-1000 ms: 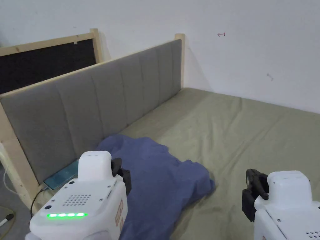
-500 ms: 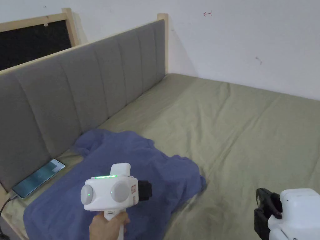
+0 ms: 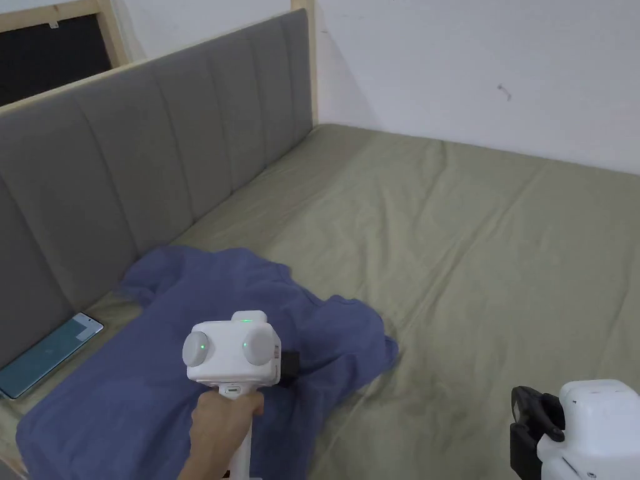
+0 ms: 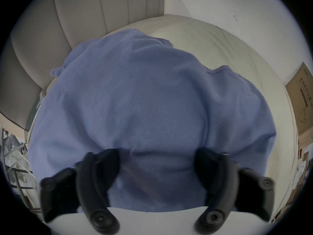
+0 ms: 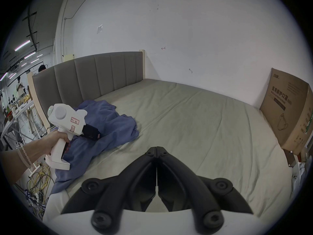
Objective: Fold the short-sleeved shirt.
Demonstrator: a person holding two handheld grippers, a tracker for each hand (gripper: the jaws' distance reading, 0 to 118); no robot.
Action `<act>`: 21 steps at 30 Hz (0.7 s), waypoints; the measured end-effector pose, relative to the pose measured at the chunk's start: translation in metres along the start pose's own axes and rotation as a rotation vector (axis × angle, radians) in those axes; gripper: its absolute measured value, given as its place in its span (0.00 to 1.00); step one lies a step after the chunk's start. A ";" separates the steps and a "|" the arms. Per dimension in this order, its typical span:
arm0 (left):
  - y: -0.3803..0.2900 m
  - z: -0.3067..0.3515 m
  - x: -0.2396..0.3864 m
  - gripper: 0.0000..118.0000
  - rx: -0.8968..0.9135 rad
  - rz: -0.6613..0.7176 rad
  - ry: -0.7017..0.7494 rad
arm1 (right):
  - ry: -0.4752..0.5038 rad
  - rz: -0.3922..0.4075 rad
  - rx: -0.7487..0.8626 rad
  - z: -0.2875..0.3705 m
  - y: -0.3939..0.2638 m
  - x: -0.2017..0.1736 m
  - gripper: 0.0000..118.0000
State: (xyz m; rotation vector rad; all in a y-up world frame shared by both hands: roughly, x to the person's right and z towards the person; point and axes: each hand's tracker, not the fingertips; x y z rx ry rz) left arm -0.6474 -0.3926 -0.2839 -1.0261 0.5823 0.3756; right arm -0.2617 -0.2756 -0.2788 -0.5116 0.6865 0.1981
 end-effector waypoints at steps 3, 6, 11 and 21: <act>0.001 0.010 -0.001 0.04 0.032 0.010 0.039 | 0.004 -0.021 -0.018 -0.002 -0.003 0.001 0.01; 0.001 0.004 -0.006 0.03 0.009 0.028 0.020 | 0.010 -0.028 -0.028 -0.001 -0.006 0.002 0.01; 0.010 0.025 -0.015 0.03 -0.008 0.118 -0.048 | -0.014 -0.030 -0.026 0.009 -0.007 0.014 0.01; 0.028 0.139 0.046 0.03 0.170 0.038 -0.379 | -0.116 -0.165 0.051 0.053 0.004 0.067 0.01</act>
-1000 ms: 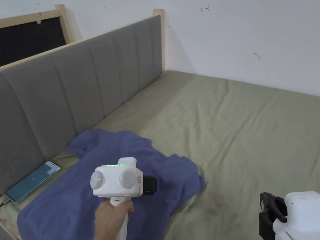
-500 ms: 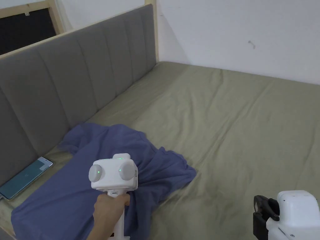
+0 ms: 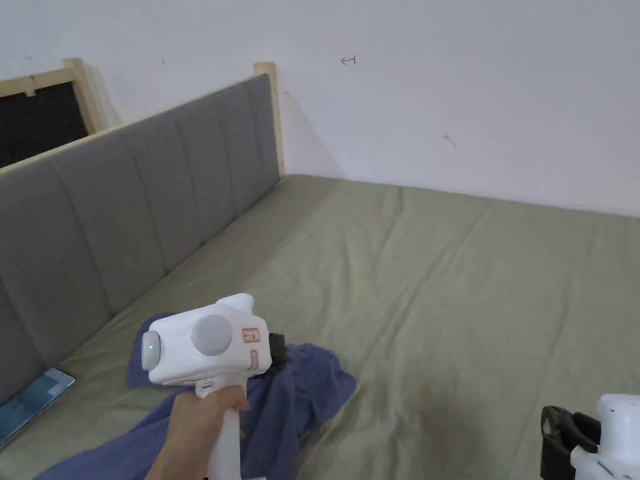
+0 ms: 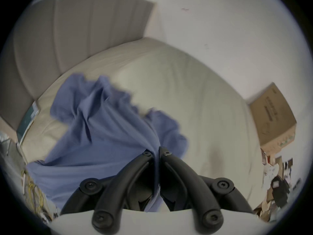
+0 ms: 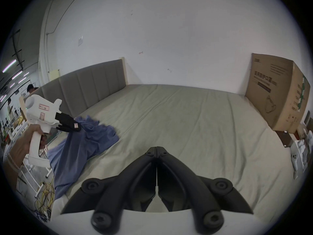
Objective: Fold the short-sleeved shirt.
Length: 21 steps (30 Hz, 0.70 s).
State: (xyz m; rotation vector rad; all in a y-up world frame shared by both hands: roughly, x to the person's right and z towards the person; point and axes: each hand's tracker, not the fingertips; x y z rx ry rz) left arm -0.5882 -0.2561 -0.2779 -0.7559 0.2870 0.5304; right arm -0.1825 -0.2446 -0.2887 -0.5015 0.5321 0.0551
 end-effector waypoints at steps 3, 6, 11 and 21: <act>0.001 0.017 0.059 0.03 0.023 -0.027 -0.162 | -0.060 -0.026 0.053 0.023 0.010 0.021 0.01; -0.011 0.031 0.128 0.03 0.040 -0.138 -0.277 | -0.131 -0.045 0.111 0.052 0.019 0.045 0.01; -0.047 0.048 0.247 0.03 0.004 -0.284 -0.597 | -0.296 -0.091 0.200 0.109 0.030 0.092 0.01; -0.215 -0.036 0.382 0.03 -0.297 -0.604 -0.568 | -0.506 -0.198 0.180 0.167 -0.002 0.170 0.01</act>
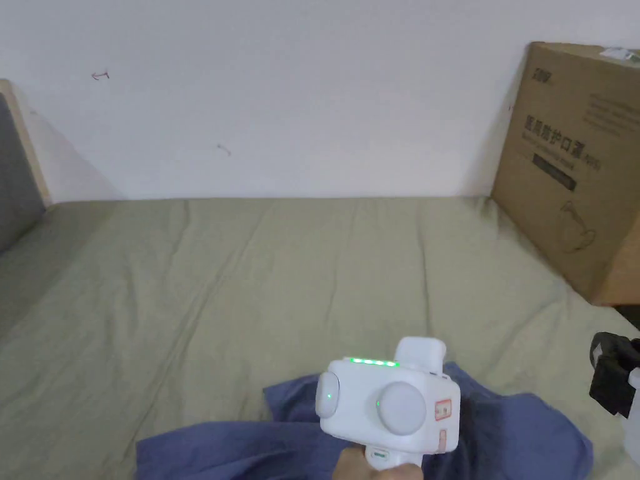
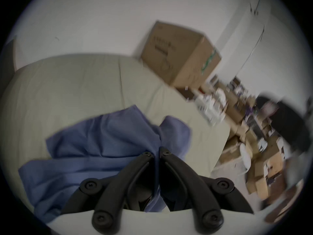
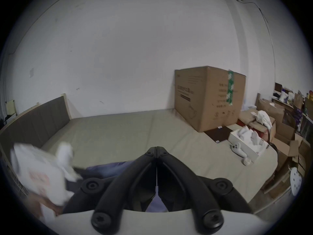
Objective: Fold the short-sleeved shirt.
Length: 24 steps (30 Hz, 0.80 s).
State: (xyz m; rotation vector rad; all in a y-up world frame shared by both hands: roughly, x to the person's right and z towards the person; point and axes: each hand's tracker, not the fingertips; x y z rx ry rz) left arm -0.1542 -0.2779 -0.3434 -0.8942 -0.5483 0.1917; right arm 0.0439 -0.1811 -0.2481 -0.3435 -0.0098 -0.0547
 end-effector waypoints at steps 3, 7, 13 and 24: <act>-0.037 -0.049 -0.010 0.03 -0.152 0.091 -0.029 | -0.011 -0.018 -0.063 -0.008 -0.017 0.014 0.01; -0.055 -0.064 -0.011 0.28 -0.221 0.003 0.036 | -0.009 -0.007 -0.123 -0.016 -0.037 0.021 0.01; -0.026 -0.018 -0.032 0.79 -0.101 0.133 -0.009 | 0.018 -0.010 -0.156 -0.029 -0.042 0.012 0.01; -0.076 0.080 -0.114 0.00 -0.003 0.272 0.163 | 0.152 0.077 -0.188 -0.038 -0.055 -0.044 0.01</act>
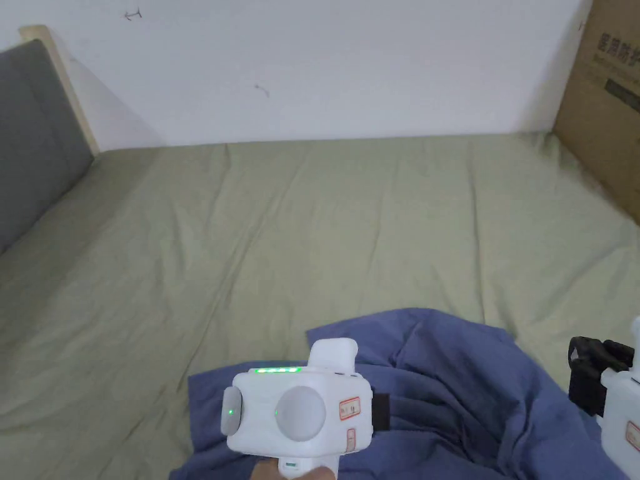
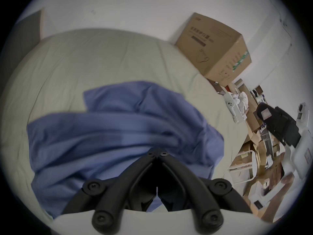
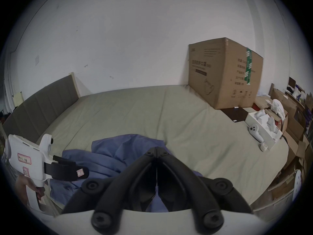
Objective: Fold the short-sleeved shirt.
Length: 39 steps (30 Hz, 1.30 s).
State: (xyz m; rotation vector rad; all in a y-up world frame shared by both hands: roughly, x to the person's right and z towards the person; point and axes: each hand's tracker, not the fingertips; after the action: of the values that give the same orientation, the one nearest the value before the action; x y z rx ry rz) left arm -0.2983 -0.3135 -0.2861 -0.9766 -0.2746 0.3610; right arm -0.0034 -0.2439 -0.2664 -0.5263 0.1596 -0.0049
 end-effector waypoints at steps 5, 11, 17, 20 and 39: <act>-0.016 0.020 -0.064 0.00 0.020 0.114 0.145 | 0.048 0.023 -0.044 -0.017 -0.005 -0.023 0.01; 0.019 0.041 -0.126 0.53 0.037 0.118 0.263 | 0.078 0.041 -0.072 -0.030 -0.006 -0.034 0.01; 0.065 0.025 -0.193 0.77 0.061 0.200 0.351 | 0.060 0.060 -0.127 -0.050 -0.012 -0.034 0.01; 0.074 -0.009 -0.213 0.72 -0.028 0.191 0.421 | 0.057 0.059 -0.153 -0.059 -0.015 -0.033 0.01; 0.061 0.041 -0.153 0.01 0.126 0.037 0.488 | 0.227 0.017 -0.245 -0.120 0.018 -0.016 0.12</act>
State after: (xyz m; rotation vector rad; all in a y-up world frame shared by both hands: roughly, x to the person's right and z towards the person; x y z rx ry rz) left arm -0.4630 -0.3154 -0.3260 -0.9153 0.2074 0.1623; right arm -0.0385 -0.2878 -0.3754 -0.7686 0.3894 -0.0286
